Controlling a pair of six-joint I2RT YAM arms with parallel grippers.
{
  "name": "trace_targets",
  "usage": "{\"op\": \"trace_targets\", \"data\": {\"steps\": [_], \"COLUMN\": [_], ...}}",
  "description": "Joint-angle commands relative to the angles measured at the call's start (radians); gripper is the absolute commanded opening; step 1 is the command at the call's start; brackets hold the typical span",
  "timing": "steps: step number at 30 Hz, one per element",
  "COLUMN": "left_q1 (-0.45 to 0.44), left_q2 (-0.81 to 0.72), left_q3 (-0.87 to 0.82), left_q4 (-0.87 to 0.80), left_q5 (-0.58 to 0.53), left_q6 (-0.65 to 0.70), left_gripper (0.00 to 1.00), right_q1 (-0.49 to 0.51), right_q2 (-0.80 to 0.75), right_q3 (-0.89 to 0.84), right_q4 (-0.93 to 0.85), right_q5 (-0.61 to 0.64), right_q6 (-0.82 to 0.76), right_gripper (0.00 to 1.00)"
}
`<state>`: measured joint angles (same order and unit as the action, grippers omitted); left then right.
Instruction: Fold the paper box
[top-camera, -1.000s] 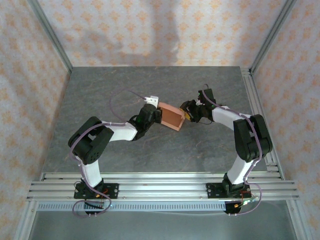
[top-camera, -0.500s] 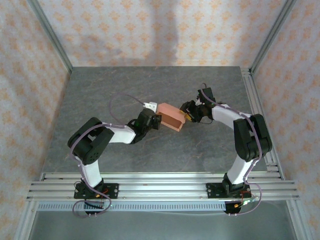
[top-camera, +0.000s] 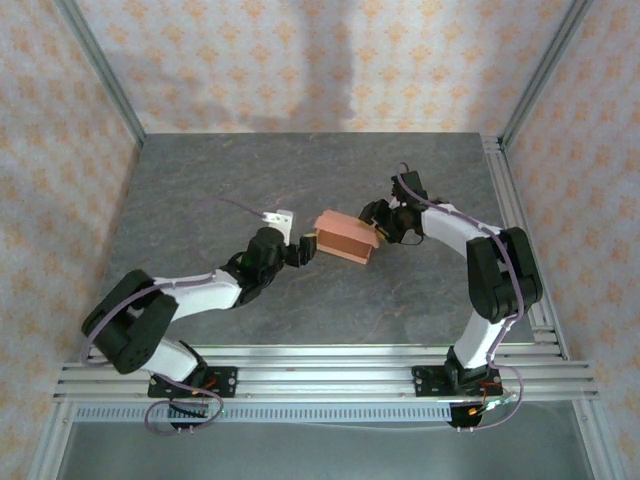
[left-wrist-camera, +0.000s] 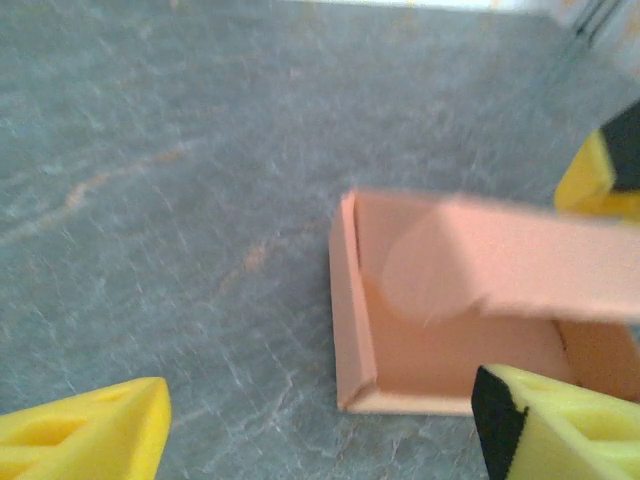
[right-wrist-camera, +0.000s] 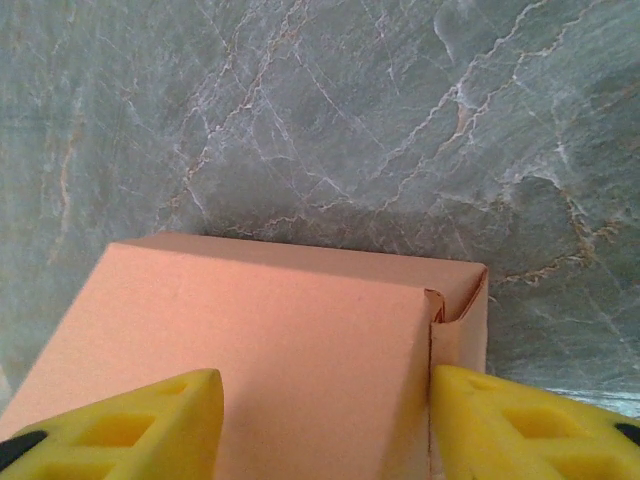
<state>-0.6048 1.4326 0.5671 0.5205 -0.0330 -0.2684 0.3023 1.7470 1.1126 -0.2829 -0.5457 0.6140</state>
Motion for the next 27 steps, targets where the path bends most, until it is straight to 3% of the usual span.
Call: {"op": "trace_targets", "data": {"steps": [1,6,8,11,19,27], "left_q1": [0.035,0.097,0.136,0.183,0.191,0.171], "left_q2": [-0.069,-0.123,-0.098,0.019,0.28,0.468], "left_q3": [-0.022,0.002,0.083,0.307,0.654,0.837], "left_q4": [-0.015,-0.063,-0.178,-0.469,-0.757,-0.906], "left_q5": [-0.002,0.049,0.097,0.227,0.523,0.621], "left_q6": [-0.025,-0.088,-0.148,-0.179,-0.17,-0.101], "left_gripper": [0.81,0.87,0.88,0.93,0.94,0.8], "right_q1": [0.007,0.018,0.025,0.032,0.032,0.025], "right_q2": [0.025,0.034,0.032,0.003,-0.11,-0.189], "right_q3": [0.024,0.05,0.067,0.07,0.02,-0.047], "right_q4": [-0.082,-0.108,-0.136,-0.147,-0.11,-0.114], "right_q5": [0.062,0.07,0.086,0.115,0.154,0.192], "right_q6": [-0.043,-0.072,-0.095,-0.112,-0.065,-0.039], "right_gripper": [0.58,0.59,0.6,0.64,0.82,0.83]}}
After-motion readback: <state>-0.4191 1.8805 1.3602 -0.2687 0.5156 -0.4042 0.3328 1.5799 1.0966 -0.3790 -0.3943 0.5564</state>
